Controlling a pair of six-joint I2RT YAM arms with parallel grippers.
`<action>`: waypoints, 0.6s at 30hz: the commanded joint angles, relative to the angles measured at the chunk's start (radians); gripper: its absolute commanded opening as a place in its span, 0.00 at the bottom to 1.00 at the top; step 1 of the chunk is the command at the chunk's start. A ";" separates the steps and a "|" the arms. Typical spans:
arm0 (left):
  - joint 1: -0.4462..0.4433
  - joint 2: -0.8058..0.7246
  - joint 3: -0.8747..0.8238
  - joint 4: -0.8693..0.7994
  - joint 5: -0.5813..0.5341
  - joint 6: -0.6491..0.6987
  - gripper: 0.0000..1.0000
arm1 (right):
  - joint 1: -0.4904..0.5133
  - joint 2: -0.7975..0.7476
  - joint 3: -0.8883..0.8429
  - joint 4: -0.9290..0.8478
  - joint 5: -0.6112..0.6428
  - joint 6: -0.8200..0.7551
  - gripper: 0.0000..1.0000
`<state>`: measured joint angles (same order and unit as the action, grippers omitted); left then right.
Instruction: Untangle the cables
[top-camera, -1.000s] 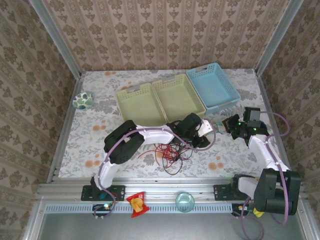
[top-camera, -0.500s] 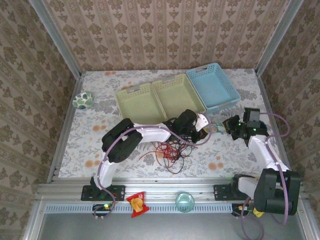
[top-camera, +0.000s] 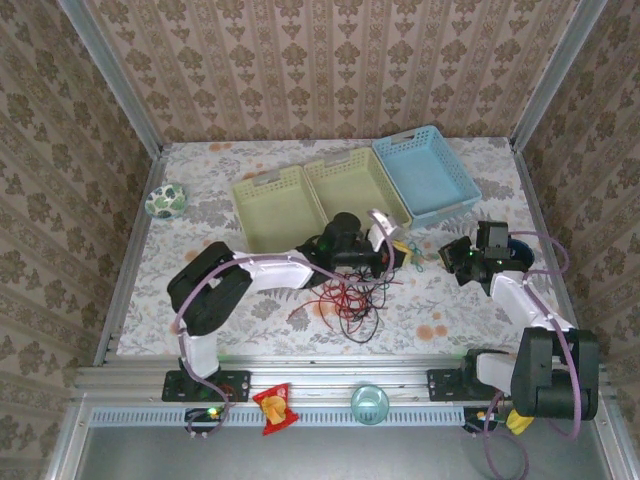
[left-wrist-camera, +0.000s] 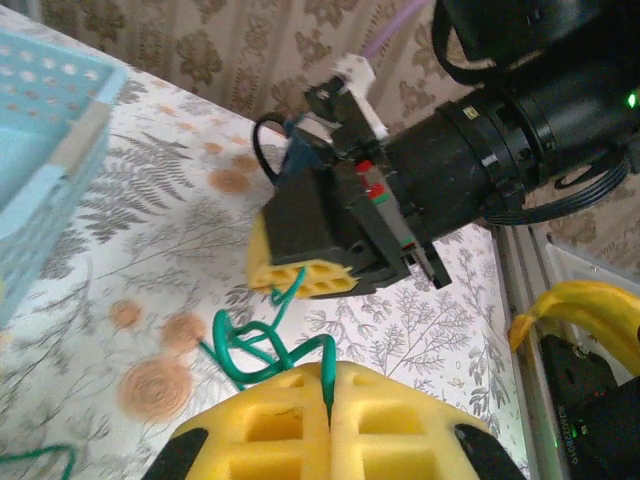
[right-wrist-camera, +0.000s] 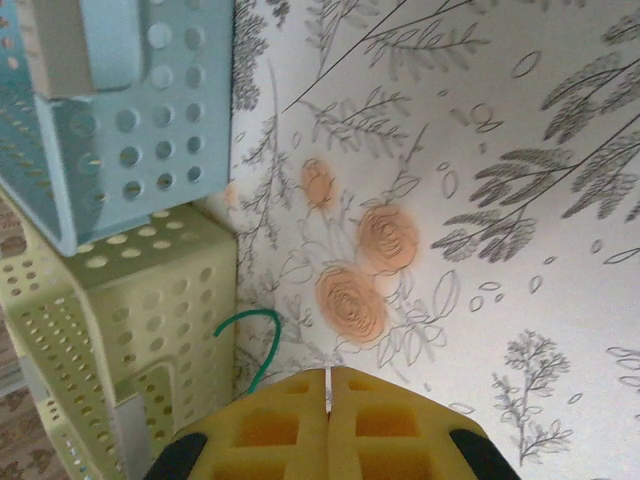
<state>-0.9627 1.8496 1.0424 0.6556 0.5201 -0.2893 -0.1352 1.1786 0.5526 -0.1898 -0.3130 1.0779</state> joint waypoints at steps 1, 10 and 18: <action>0.040 -0.126 -0.062 0.249 0.011 -0.086 0.00 | -0.032 0.019 -0.045 -0.076 0.153 0.007 0.00; 0.100 -0.288 -0.247 0.180 -0.074 -0.037 0.00 | -0.132 0.014 -0.066 -0.117 0.201 0.010 0.00; 0.137 -0.426 -0.339 0.019 -0.124 0.037 0.00 | -0.265 -0.002 -0.037 -0.143 0.185 -0.017 0.00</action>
<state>-0.8619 1.4979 0.7212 0.6521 0.4458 -0.2859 -0.3492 1.1736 0.5133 -0.2775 -0.2554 1.0740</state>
